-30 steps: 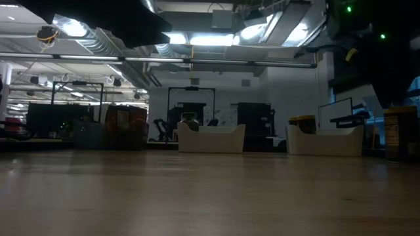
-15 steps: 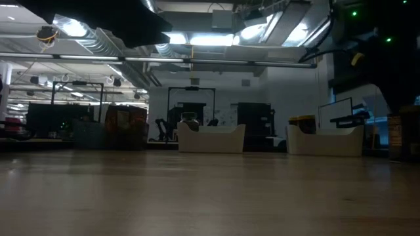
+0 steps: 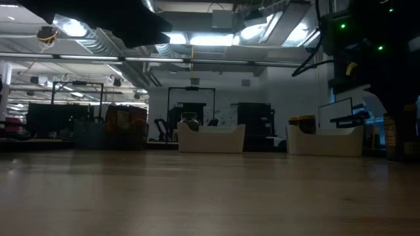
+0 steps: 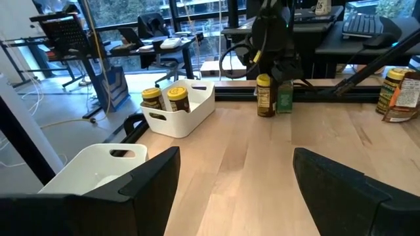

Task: Sort spices by type
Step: Put the top yellow seasoning bottle into the right white bin

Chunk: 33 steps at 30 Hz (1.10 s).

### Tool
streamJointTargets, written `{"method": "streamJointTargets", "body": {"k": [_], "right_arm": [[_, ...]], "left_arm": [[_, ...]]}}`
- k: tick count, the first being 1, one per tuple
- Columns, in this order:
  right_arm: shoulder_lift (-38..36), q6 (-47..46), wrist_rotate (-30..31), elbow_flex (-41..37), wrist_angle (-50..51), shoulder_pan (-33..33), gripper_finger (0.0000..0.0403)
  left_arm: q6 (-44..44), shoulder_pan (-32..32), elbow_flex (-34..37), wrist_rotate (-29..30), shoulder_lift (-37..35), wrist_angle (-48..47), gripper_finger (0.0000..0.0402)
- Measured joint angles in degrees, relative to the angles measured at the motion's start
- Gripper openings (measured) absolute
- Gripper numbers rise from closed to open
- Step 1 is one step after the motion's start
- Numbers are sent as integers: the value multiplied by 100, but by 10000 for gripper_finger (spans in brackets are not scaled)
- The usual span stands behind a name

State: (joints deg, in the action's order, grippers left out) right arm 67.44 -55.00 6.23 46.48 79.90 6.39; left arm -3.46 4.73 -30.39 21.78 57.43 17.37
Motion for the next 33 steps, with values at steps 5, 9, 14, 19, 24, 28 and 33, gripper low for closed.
{"method": "streamJointTargets", "body": {"k": [5,9,14,19,24,28,33], "right_arm": [[61,154,-44,24,-603,0,275],[61,258,-135,24,-850,0,275],[68,253,-134,24,-1076,0,275],[210,274,-144,24,-1097,0,275],[302,434,-240,24,-1115,0,245],[295,625,-233,24,-1120,0,229],[295,880,-167,101,-1077,-2,229]], "left_arm": [[-22,0,0,0,0,0,281],[-24,0,0,0,0,0,281],[-29,0,0,0,0,-1,281],[-17,-1,0,0,0,-12,281],[-19,0,0,-2,0,-21,281],[-18,0,0,-2,0,-15,281],[-44,0,0,-1,0,-11,281]]}}
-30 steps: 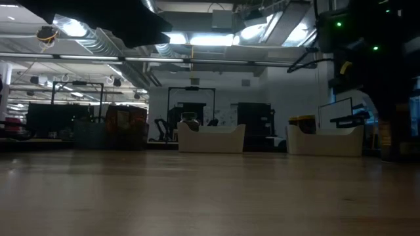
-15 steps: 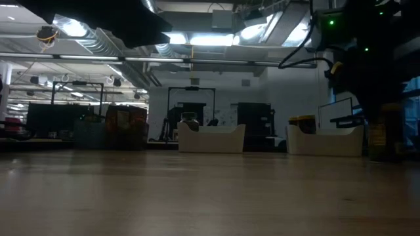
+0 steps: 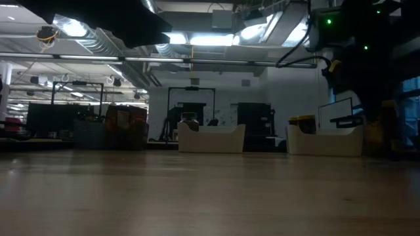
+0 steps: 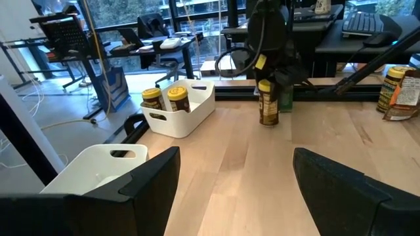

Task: Sort spices by type
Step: Put the top yellow seasoning bottle into the right white bin

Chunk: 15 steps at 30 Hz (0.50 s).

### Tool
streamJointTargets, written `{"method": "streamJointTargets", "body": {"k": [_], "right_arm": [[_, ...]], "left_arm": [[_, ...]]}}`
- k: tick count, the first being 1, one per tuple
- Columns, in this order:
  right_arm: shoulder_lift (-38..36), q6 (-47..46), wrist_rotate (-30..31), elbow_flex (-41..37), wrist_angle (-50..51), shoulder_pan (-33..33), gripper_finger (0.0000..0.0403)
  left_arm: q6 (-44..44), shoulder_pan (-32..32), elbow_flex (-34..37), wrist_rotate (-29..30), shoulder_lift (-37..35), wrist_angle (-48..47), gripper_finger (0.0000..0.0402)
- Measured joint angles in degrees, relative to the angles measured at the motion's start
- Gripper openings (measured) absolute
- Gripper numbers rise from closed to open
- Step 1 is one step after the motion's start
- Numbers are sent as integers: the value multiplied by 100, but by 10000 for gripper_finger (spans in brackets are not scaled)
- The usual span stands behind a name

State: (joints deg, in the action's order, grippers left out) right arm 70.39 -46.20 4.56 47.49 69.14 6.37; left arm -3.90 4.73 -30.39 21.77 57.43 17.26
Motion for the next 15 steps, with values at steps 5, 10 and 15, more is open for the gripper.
{"method": "streamJointTargets", "body": {"k": [5,10,15], "right_arm": [[0,117,354,488,418,9,229],[-2,203,899,1188,1091,220,229],[-4,678,1436,1808,1298,809,229]], "left_arm": [[2,0,0,-1,0,4,281],[2,-2,0,-1,0,9,281],[4,-2,0,-1,0,2,281]]}}
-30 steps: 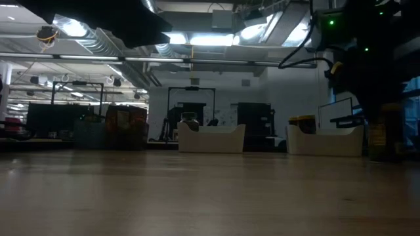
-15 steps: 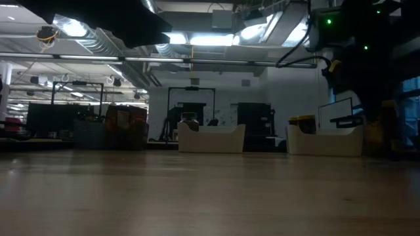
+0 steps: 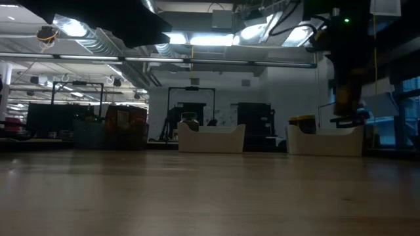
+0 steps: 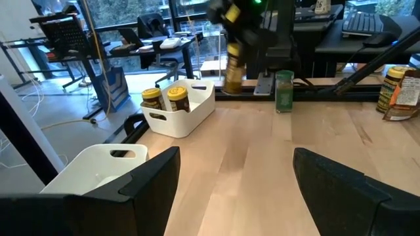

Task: Sort spices by type
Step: Put the top yellow seasoning bottle into the right white bin

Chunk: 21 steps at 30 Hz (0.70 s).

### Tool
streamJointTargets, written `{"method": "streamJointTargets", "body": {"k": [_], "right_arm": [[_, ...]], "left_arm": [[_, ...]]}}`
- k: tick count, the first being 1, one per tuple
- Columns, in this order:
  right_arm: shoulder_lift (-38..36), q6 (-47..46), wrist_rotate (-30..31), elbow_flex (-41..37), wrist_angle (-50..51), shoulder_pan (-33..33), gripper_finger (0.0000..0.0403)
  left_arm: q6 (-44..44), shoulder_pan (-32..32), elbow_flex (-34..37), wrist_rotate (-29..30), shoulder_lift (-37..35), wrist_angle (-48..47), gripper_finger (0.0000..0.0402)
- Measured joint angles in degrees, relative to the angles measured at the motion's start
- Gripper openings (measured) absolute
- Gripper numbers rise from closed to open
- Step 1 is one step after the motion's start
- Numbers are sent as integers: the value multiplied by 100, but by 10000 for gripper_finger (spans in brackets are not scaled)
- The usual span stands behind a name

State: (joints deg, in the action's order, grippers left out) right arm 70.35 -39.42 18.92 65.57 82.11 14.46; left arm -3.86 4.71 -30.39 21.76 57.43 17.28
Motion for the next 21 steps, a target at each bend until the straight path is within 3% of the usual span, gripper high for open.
{"method": "streamJointTargets", "body": {"k": [13,21], "right_arm": [[7,1799,253,423,-1006,2237,229],[365,2482,88,418,-1749,3157,229]], "left_arm": [[-17,2,0,-2,0,-9,281],[-22,2,0,-3,0,-11,281]]}}
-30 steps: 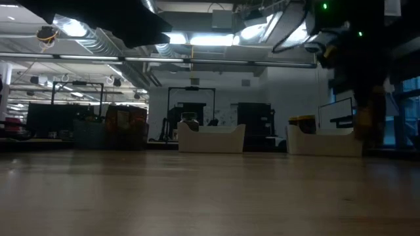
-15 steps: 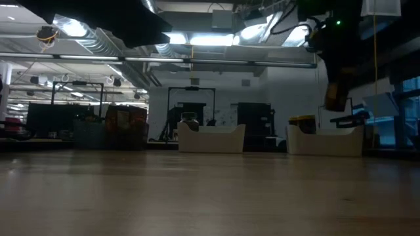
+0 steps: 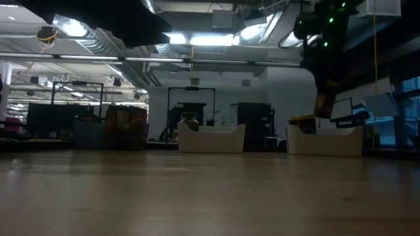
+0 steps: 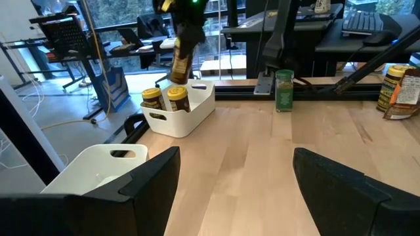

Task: Sort spices by type
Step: Put the top yellow seasoning bottle into the right white bin

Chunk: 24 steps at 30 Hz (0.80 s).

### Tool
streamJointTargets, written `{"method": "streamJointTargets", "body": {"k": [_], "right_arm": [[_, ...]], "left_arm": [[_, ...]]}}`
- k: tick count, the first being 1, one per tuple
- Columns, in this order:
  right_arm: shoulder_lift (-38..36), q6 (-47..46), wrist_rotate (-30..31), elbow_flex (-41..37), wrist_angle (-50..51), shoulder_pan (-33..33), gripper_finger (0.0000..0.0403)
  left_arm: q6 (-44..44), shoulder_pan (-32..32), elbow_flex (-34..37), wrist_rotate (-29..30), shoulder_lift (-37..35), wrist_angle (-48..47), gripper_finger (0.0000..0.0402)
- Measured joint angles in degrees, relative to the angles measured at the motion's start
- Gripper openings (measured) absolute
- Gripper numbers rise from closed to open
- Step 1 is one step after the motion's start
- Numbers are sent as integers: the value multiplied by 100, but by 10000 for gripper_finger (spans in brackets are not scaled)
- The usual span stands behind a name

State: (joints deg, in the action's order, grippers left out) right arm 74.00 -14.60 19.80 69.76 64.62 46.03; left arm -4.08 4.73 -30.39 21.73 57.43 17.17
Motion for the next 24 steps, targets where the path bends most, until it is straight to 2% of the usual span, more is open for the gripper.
{"method": "streamJointTargets", "body": {"k": [12,24], "right_arm": [[1282,343,-442,-4,-656,625,229],[1978,414,-550,-9,-1019,624,229]], "left_arm": [[2,0,0,-1,0,-2,281],[-35,0,0,-3,0,24,281]]}}
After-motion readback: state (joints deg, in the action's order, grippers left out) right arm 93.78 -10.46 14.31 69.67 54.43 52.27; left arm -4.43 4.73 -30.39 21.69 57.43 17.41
